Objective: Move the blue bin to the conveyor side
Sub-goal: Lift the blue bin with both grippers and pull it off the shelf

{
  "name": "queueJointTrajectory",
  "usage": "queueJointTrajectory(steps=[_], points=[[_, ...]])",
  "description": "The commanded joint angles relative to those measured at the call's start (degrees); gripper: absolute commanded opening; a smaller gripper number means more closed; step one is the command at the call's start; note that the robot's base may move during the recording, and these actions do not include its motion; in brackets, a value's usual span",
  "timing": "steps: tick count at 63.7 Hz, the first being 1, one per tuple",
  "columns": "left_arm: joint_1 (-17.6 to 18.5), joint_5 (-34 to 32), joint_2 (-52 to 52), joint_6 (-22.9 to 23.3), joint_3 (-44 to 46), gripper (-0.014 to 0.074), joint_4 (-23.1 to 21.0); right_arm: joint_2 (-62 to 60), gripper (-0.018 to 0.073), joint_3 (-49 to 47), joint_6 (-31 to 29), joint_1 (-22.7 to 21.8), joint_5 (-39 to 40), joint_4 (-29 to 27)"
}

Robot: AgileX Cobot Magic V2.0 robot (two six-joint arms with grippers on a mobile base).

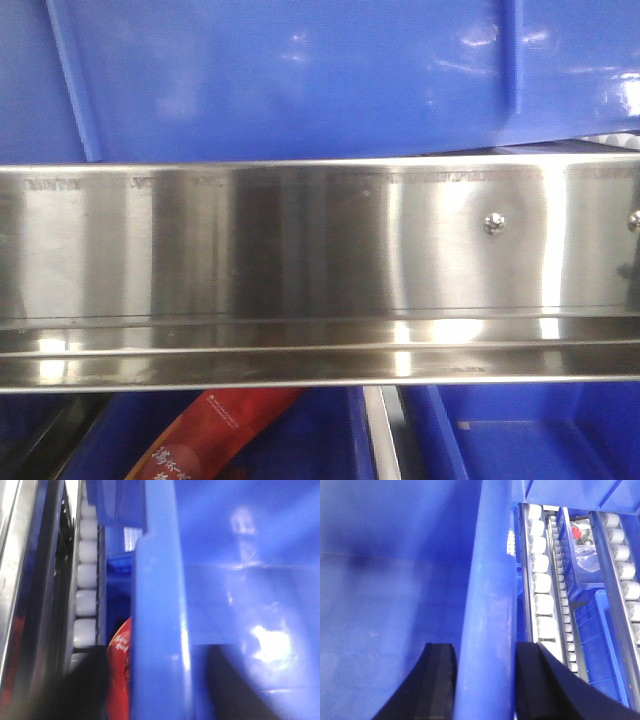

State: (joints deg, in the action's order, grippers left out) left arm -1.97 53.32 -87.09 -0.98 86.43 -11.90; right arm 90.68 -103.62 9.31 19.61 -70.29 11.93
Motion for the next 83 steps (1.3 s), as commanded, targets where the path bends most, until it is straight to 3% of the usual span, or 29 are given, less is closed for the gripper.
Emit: queueJointTrajectory(steps=[1, 4, 9, 30, 51, 83], points=[[0.0, 0.8, -0.2, 0.1, 0.1, 0.0035, -1.1, -0.3, -0.0078, -0.3, -0.4, 0.0, 0.3, 0.4], [0.0, 0.9, -0.2, -0.5, 0.1, -0.0043, -1.5, -0.3, -0.0078, -0.3, -0.4, 0.0, 0.3, 0.4], [0.0, 1.7, -0.2, -0.6, 0.4, 0.0, -1.5, -0.4, -0.0078, -0.3, -0.4, 0.0, 0.3, 0.4], [0.0, 7.3, 1.0, -0.6, 7.1, -0.0009, -1.3, -0.7, -0.0078, -3.2, -0.3, 0.0, 0.3, 0.4], [0.0, 9.8, 9.6, 1.3, 8.1, -0.001, 2.3, -4.1, -0.0078, -6.2, 0.8, 2.0, 0.3, -1.3], [0.0, 15.8, 23.2, 2.6, 3.9, -0.001, 2.3, -22.2, -0.008, 11.3, 3.5, 3.5, 3.0, -1.5]])
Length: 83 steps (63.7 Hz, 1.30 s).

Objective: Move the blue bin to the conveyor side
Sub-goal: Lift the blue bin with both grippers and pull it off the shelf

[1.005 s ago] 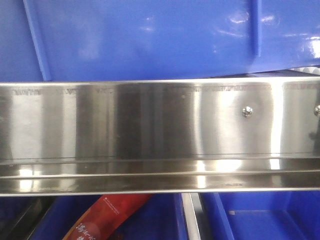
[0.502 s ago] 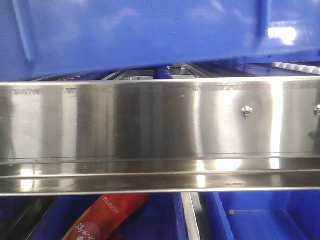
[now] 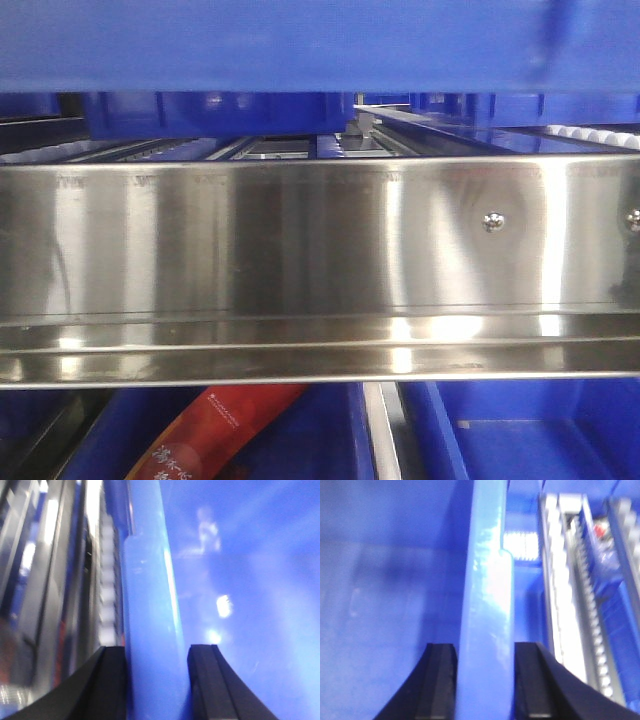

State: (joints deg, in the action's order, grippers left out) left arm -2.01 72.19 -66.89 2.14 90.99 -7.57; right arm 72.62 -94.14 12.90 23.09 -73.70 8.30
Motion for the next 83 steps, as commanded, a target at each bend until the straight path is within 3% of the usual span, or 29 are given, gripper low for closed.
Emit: queueJointTrajectory(steps=[1, 26, 35, 83], points=[[0.0, -2.9, 3.4, -0.5, -1.0, -0.001, -2.2, -4.7, -0.008, 2.3, -0.1, 0.1, 6.5, 2.2], [0.0, -2.9, 12.0, -0.5, -11.3, -0.001, -4.4, -12.3, -0.008, 9.5, 0.6, 0.1, 7.6, 1.4], [0.0, -3.0, 11.8, -0.5, -11.4, -0.001, -6.1, -12.3, -0.008, 10.4, 0.6, 0.1, 7.4, 0.8], [0.0, -5.4, 11.8, -0.5, -11.4, -0.001, -6.1, -12.3, -0.008, 10.4, 0.6, 0.1, 7.4, 0.8]])
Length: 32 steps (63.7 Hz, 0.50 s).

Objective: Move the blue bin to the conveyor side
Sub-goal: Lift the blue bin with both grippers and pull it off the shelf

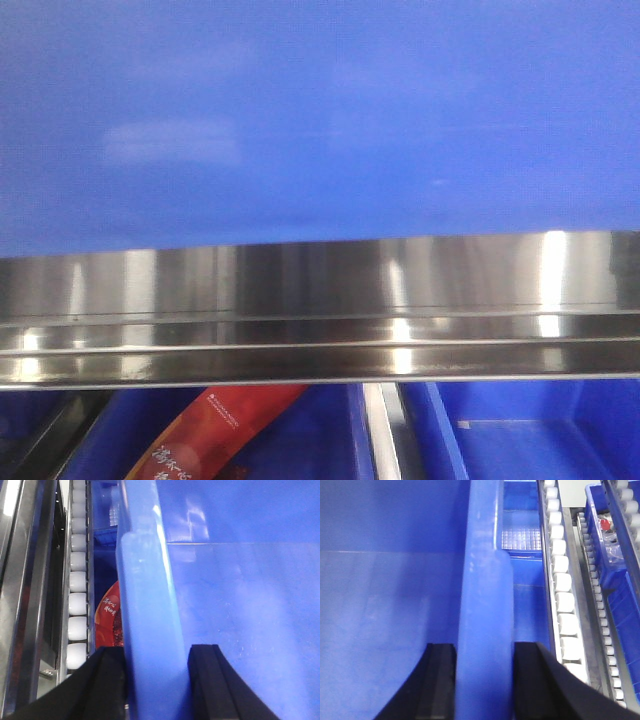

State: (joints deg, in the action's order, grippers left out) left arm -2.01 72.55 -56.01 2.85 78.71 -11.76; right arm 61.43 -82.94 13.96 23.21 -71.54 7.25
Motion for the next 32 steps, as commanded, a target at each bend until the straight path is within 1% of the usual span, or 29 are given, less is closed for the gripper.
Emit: queueJointTrajectory(steps=[1, 17, 32], points=[[0.0, -6.0, 1.0, -1.2, 0.8, -0.001, -1.9, -1.1, -0.008, -0.8, -0.5, -0.1, 5.2, 1.8], [0.0, -9.3, 1.0, -1.2, 0.8, -0.001, -1.9, -1.1, -0.008, -0.8, -0.5, -0.1, 5.2, 1.8], [0.0, -13.7, 1.0, -1.2, 0.8, -0.001, -1.9, -1.1, -0.008, -0.8, -0.5, -0.1, 5.2, 1.8]])
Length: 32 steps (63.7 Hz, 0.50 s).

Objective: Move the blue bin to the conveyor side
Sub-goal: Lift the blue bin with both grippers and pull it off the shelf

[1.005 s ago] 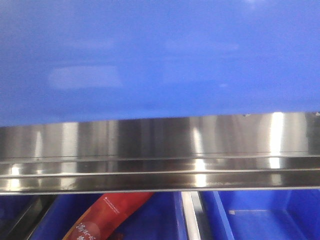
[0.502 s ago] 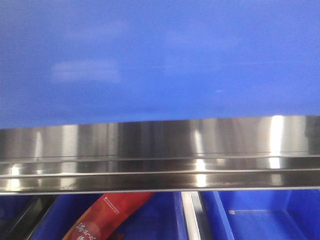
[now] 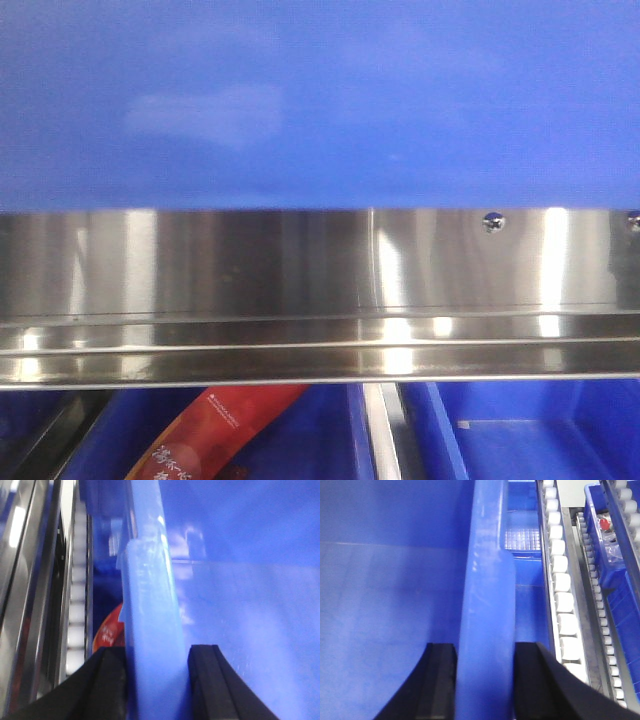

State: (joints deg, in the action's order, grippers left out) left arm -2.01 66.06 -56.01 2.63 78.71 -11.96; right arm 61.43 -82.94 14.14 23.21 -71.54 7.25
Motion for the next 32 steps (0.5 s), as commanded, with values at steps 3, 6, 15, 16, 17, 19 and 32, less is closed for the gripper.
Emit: queueJointTrajectory(steps=[3, 6, 15, 16, 17, 19, 32], points=[[0.0, -7.9, 1.0, -1.0, 0.8, -0.001, -1.7, -1.1, -0.008, -0.8, -0.7, -0.1, 5.2, 1.8], [0.0, -8.3, 1.0, -1.0, 0.8, -0.001, -1.7, -1.1, -0.008, -0.8, -0.7, -0.1, 5.2, 1.8], [0.0, -10.4, 1.0, -1.0, 0.8, -0.001, -1.7, -1.1, -0.008, -0.8, -0.7, -0.1, 5.3, 1.8], [0.0, -10.6, 1.0, -1.0, 0.8, -0.001, -1.7, -1.1, -0.008, -0.8, -0.7, -0.1, 5.3, 1.8], [0.0, -10.8, 1.0, -1.0, 0.8, -0.001, -1.7, -1.1, -0.008, -0.8, -0.7, -0.1, 5.3, 1.8], [0.0, -11.3, 1.0, -1.0, 0.8, -0.001, -1.7, -1.1, -0.008, -0.8, -0.7, -0.1, 5.4, 1.8], [0.0, -14.6, 1.0, -1.0, 0.8, -0.001, -1.7, -1.1, -0.008, -0.8, -0.7, -0.1, 6.9, 1.8]])
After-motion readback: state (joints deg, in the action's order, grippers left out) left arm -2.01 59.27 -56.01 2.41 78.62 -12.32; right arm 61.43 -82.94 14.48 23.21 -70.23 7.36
